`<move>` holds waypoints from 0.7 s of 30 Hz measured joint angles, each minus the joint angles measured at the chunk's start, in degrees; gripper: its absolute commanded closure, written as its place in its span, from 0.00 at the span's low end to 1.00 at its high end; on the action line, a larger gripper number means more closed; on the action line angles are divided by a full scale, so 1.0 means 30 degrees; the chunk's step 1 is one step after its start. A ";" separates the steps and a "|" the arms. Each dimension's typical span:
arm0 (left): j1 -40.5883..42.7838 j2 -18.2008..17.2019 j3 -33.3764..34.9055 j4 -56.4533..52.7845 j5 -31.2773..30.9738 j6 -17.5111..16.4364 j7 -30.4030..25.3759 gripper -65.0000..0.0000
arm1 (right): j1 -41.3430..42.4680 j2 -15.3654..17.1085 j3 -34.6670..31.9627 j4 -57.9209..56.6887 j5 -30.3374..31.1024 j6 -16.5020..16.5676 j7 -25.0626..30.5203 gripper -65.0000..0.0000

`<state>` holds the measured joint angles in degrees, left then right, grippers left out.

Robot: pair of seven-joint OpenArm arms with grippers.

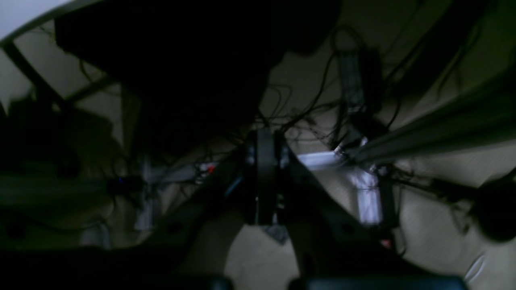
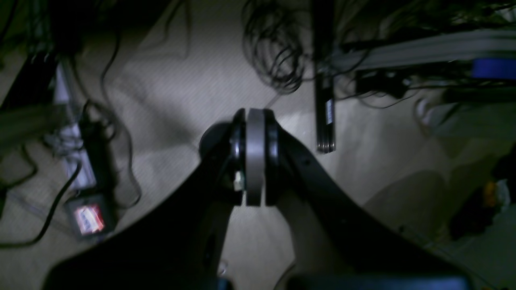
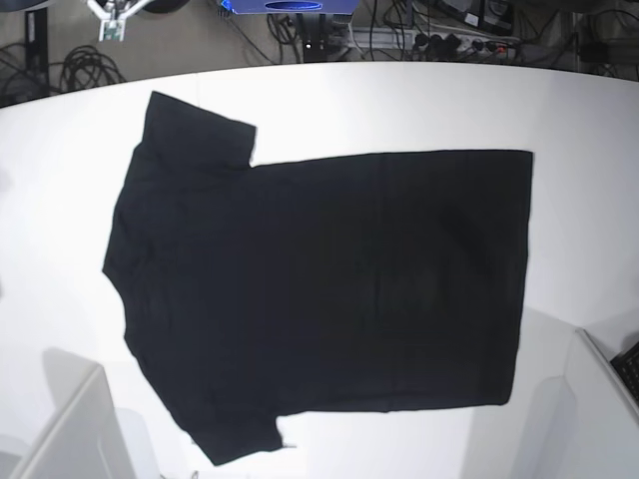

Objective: Fold the T-shirt properly
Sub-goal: 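Move the right gripper down to the shirt's shoulder corner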

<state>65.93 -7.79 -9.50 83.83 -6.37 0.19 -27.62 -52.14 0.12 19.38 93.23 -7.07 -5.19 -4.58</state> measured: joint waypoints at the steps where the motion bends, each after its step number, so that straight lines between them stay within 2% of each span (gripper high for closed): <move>1: 0.0284 -0.0022 0.0000 0.0561 -0.0568 0.0007 0.0066 1.00 | 0.0015 0.0007 0.0109 0.0474 -0.0007 0.0007 -0.0415 1.00; 4: 0.1166 -0.0124 -0.0029 0.2492 -0.1559 0.0015 -0.0146 1.00 | 0.0007 0.0000 0.0233 0.1872 -0.0007 0.0000 -0.1275 1.00; 8: 0.2055 -0.0153 -0.0022 0.4452 -0.1545 0.0015 -0.0109 1.00 | 0.0561 -0.0146 0.0233 0.3876 0.0000 -0.0007 -0.2215 1.00; 11: 0.2113 -0.0102 -0.0022 0.5129 -0.1552 0.0015 -0.0029 1.00 | 0.1610 -0.1042 0.0342 0.5122 0.0000 -0.0066 -0.3024 1.00; 17: 0.1851 -0.0146 -0.0058 0.6754 -0.1770 0.0138 -0.0044 1.00 | 0.3825 -0.2047 0.0182 0.6266 0.0015 0.0160 -0.4080 1.00; 19: 0.1821 -0.0095 -0.0044 0.7300 -0.1778 0.0000 -0.0015 1.00 | 0.4561 -0.2317 0.0182 0.6309 0.0051 0.1406 -0.4029 1.00; 21: 0.1508 -0.0131 -0.0058 0.7577 -0.1770 0.0015 -0.0058 1.00 | 0.5144 -0.2382 0.0160 0.6309 0.1435 0.2521 -0.4277 1.00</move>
<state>70.46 -8.19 -9.67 106.56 -11.68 0.23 -27.79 -36.71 -7.03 19.86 112.16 -2.76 2.37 -17.41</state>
